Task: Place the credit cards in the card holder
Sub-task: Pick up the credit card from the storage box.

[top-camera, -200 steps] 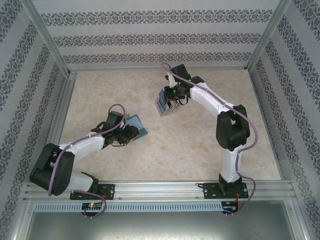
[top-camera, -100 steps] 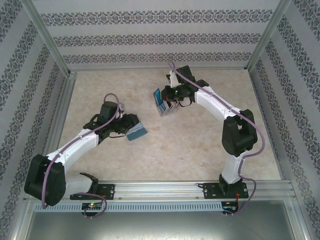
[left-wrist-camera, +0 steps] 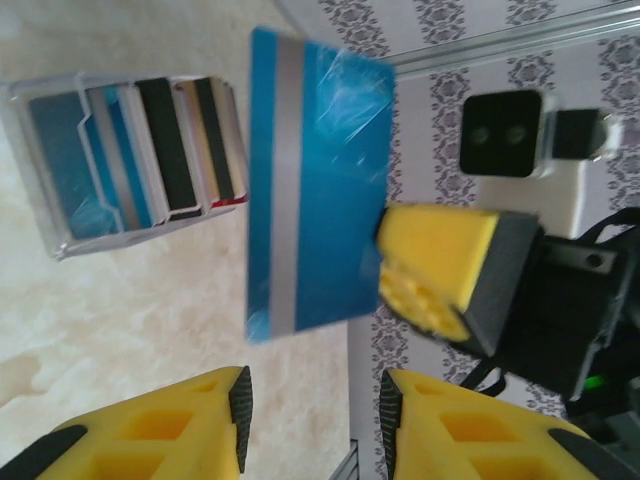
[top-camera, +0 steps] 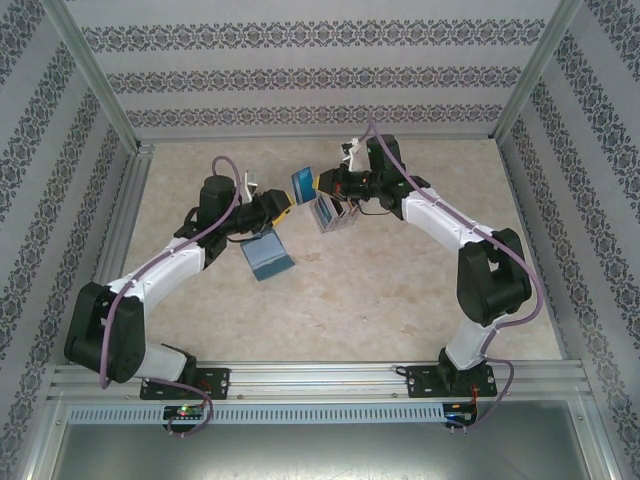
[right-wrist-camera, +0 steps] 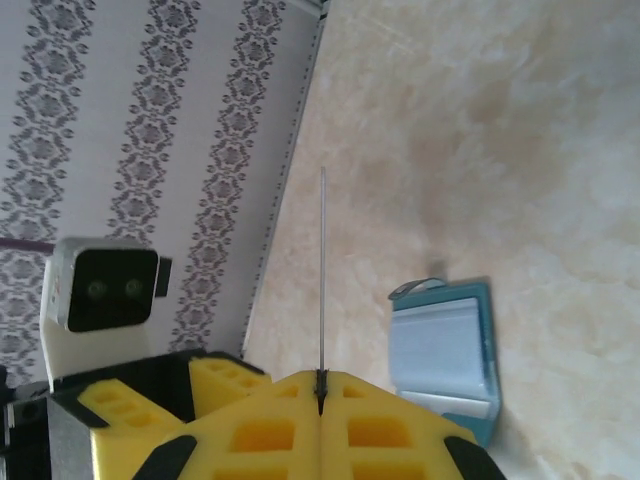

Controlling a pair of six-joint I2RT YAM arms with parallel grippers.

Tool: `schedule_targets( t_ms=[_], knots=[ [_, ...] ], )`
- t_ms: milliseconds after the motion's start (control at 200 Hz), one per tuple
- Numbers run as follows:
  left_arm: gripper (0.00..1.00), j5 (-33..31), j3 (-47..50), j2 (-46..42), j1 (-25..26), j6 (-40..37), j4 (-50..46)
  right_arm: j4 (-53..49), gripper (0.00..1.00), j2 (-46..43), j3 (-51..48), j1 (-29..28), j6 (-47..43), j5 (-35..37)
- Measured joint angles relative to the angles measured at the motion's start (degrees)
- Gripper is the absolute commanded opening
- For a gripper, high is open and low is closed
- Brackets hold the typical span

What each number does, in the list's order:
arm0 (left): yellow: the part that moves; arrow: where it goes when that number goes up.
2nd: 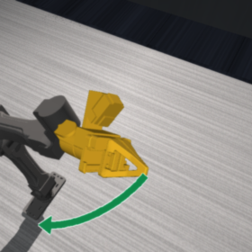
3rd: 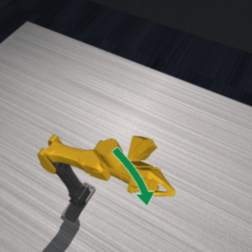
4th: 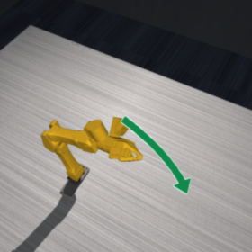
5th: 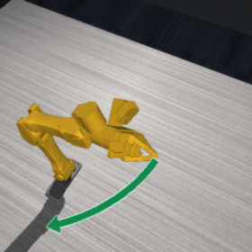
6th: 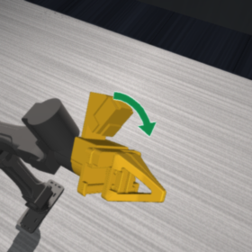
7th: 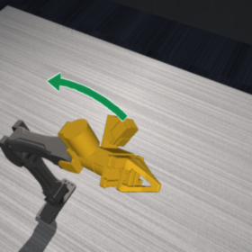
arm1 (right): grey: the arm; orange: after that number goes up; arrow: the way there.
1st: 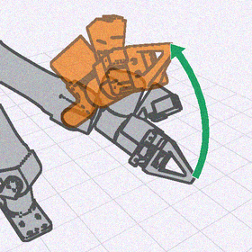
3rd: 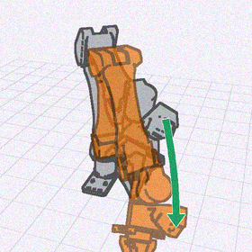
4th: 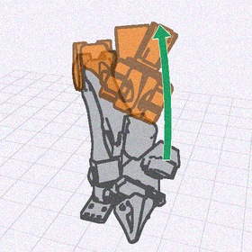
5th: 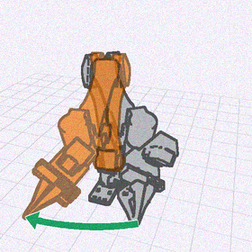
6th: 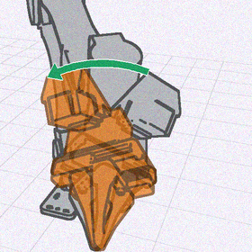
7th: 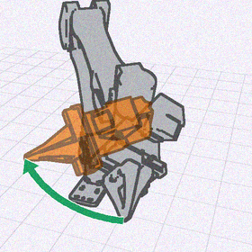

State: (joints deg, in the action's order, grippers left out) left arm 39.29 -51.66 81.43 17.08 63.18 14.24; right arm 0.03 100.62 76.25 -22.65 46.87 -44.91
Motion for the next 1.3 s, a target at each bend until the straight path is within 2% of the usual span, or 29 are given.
schedule_targets(
  t_ms=[250, 610, 724, 884, 1069, 1299],
  knots=[
    [0.41, 2.36, -2.82, 2.54, -2.21, 0.31, 1.22, 5.7, 0.03, -1.77, -2.25, -0.11, 5.42, -2.91],
    [0.4, 4.0, -2.97, 3.28, -3.32, 1.4, 2.6, 7.93, 0.04, -2.93, -2.27, -1.75, 7.61, -4.85],
    [0.3, 4.33, -3.48, 3.45, -3.32, 1.38, 2.58, 8.41, 0.04, -1.84, -2.27, -2.75, 8.31, -5.66],
    [0.0, 4.72, -4.33, 3.45, -3.43, 1.62, 3.08, 7.91, 0.06, -0.74, -2.27, -3.1, 8.55, -5.75],
    [0.0, 5.29, -4.74, 3.45, -3.45, 1.36, 3.37, 8.02, 0.31, -0.59, -2.29, -3.06, 8.96, -6.01],
    [0.0, 6.38, -4.74, 4.0, -3.61, 1.38, 3.37, 10.47, 0.34, -0.61, -3.5, -2.29, 11.34, -6.93]
  ],
)
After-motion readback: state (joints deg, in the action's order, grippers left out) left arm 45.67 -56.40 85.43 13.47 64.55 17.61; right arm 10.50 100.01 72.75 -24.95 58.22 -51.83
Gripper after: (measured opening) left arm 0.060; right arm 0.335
